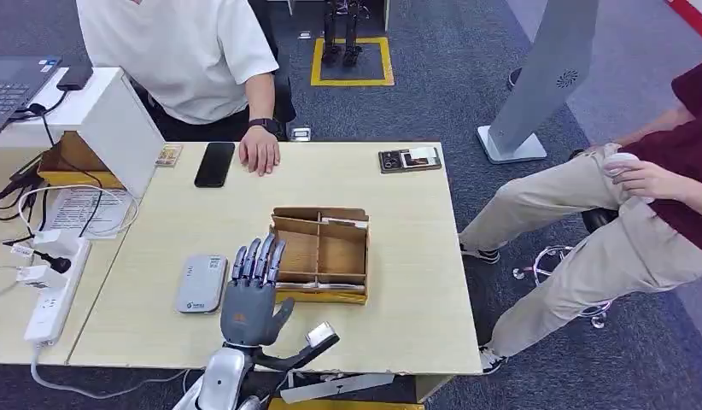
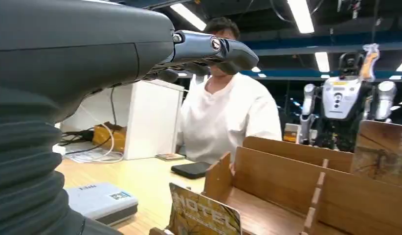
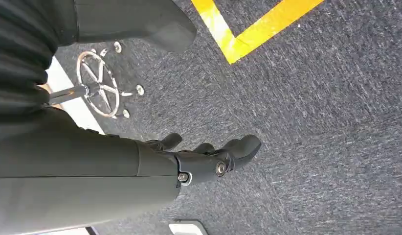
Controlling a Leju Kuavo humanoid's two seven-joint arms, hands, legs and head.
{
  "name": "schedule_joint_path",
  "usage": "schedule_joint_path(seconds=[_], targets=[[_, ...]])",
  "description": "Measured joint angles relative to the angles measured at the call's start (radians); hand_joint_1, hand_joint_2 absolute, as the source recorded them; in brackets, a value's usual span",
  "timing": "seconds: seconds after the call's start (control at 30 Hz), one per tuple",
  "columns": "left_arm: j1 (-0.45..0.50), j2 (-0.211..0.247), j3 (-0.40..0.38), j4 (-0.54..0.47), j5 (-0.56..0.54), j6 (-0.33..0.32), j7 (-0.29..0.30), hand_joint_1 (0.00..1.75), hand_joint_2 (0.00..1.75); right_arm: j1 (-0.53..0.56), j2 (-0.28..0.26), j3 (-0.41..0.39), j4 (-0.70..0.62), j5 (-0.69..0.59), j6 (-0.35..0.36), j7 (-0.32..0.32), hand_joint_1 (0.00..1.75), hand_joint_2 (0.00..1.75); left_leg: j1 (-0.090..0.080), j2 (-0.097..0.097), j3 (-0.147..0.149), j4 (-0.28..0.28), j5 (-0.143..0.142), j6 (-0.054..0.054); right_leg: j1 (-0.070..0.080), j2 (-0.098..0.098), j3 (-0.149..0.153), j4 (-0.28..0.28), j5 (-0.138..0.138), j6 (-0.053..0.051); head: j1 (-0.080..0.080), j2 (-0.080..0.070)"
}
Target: Pass the card to the sensor for recognition and then transmit it.
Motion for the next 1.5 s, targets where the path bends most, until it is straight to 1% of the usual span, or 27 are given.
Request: schedule_joint_path(seconds=[0.4,0.5,0.6,0.8,0.9,1.03,1.07,1.1,1.13,1.17,1.23,1.27,1.3,1.33,1.5], targets=[[0.0,0.001,0.0,0.0,0.0,-0.001,0.005,0.0,1.75,0.0,0.0,0.0,-0.001,0.0,0.0,0.0,0.0,1.75,0.0,0.0,0.0,0.0,0.0,0.0,0.0,0.0,0.0,0.0,0.0,0.0,0.0,0.0],[-0.002,0.011,-0.001,0.0,0.0,-0.004,0.057,0.0,1.75,0.0,0.0,0.0,-0.001,0.002,0.0,0.003,0.0,1.75,0.0,0.0,0.0,0.0,0.0,0.0,0.0,0.0,0.0,0.0,0.0,0.0,0.0,0.0],[-0.01,0.027,-0.009,0.001,0.0,-0.005,0.097,0.0,1.75,0.0,0.0,0.0,-0.001,0.002,0.003,-0.004,0.0,1.75,0.0,0.0,0.0,0.0,0.0,0.0,0.0,0.0,0.0,0.0,0.0,0.0,0.0,0.0],[-0.03,0.051,-0.041,0.024,0.0,-0.035,0.122,0.0,1.75,0.0,0.0,0.0,-0.001,0.006,0.002,-0.006,0.0,1.75,0.0,0.0,0.0,0.0,0.0,0.0,0.0,0.0,0.0,0.0,0.0,0.0,0.0,0.0],[-0.035,0.054,-0.047,0.043,0.0,-0.05,0.116,0.0,1.75,-0.001,0.0,0.0,-0.001,0.006,0.007,-0.012,0.0,1.75,0.0,0.0,0.0,0.0,0.0,0.0,0.0,0.0,0.0,0.0,0.0,0.0,0.0,0.0],[-0.036,0.053,-0.047,0.066,0.0,-0.058,0.079,0.0,1.75,-0.001,0.0,0.0,-0.001,0.011,0.01,-0.011,0.0,1.75,0.0,0.0,0.0,0.0,0.0,0.0,0.0,0.0,0.0,0.0,0.0,0.0,0.0,0.0],[-0.036,0.053,-0.047,0.07,0.0,-0.061,0.071,0.03,1.75,-0.001,0.0,0.0,-0.001,0.012,0.01,-0.011,0.0,1.75,0.0,0.0,0.0,0.0,0.0,0.0,0.0,0.0,0.0,0.0,0.0,0.0,0.0,0.0],[-0.036,0.051,-0.047,0.074,0.0,-0.066,0.064,0.17,1.75,-0.001,0.0,0.0,-0.001,0.012,0.01,-0.01,0.0,1.75,0.0,0.0,0.0,0.0,0.0,0.0,0.0,0.0,0.0,0.0,0.0,0.0,0.0,0.0],[-0.036,0.05,-0.047,0.08,0.0,-0.068,0.059,0.17,1.75,-0.001,0.0,0.0,-0.001,0.013,0.011,-0.009,0.0,1.75,0.0,0.0,0.0,0.0,0.0,0.0,0.0,0.0,0.0,0.0,0.0,0.0,0.0,0.0],[-0.036,0.048,-0.047,0.088,0.0,-0.069,0.052,0.35,1.75,-0.001,0.0,0.0,-0.001,0.014,0.011,-0.008,0.0,1.75,0.0,0.0,0.0,0.0,0.0,0.0,0.0,0.0,0.0,0.0,0.0,0.0,0.0,0.0],[-0.036,0.044,-0.047,0.102,0.0,-0.069,0.044,0.31,1.75,-0.001,0.0,0.0,-0.001,0.015,0.012,-0.008,0.0,1.75,0.0,0.0,0.0,0.0,0.0,0.0,0.0,0.0,0.0,0.0,0.0,0.0,0.0,0.0],[-0.036,0.042,-0.047,0.108,0.0,-0.068,0.041,0.26,1.75,-0.001,0.0,0.0,-0.001,0.016,0.012,-0.008,0.0,1.75,0.0,0.0,0.0,0.0,0.0,0.0,0.0,0.0,0.0,0.0,0.0,0.0,0.0,0.0],[-0.036,0.039,-0.047,0.115,0.0,-0.068,0.038,0.28,1.75,-0.001,0.0,0.0,-0.001,0.018,0.012,-0.008,0.0,1.75,0.0,0.0,0.0,0.0,0.0,0.0,0.0,0.0,0.0,0.0,0.0,0.0,0.0,0.0],[-0.035,0.037,-0.047,0.12,0.0,-0.067,0.035,0.35,1.75,-0.001,0.0,0.0,-0.001,0.018,0.012,-0.008,0.0,1.75,0.0,0.0,0.0,0.0,0.0,0.0,0.0,0.0,0.0,0.0,0.0,0.0,0.0,0.0],[-0.035,0.029,-0.047,0.142,0.0,-0.065,0.02,0.33,1.75,-0.001,0.0,0.0,-0.001,0.02,0.011,-0.006,0.0,1.75,0.0,0.0,0.0,0.0,0.0,0.0,0.0,0.0,0.0,0.0,0.0,0.0,0.0,0.0]])
